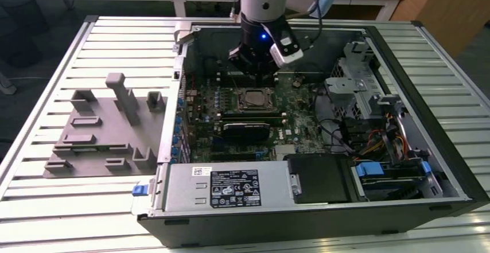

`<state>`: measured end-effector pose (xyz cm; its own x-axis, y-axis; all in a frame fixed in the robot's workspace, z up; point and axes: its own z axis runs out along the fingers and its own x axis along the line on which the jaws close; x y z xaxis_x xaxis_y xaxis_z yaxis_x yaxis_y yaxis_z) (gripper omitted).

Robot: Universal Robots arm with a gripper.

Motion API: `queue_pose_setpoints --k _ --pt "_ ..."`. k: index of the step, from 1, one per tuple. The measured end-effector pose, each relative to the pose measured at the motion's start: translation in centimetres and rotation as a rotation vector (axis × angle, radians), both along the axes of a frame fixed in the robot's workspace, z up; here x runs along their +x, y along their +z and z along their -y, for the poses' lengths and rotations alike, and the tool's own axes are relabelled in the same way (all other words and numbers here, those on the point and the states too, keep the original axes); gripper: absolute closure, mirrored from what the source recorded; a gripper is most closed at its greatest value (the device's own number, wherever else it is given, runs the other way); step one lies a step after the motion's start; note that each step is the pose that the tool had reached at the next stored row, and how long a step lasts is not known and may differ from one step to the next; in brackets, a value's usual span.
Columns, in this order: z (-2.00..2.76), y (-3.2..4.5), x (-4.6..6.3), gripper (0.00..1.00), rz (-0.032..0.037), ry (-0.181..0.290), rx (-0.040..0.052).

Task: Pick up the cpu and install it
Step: 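Close the cpu cover, then install the first cpu locking lever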

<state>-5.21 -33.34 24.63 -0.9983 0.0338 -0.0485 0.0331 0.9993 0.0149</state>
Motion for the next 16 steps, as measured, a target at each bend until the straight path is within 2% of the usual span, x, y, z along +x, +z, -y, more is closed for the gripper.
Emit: queue_pose_setpoints --k 3,16 --pt "-0.01 0.25 0.0 0.89 0.0001 0.0 0.0002" --pt "-0.01 0.31 -0.02 0.89 0.0001 0.0 0.0002"
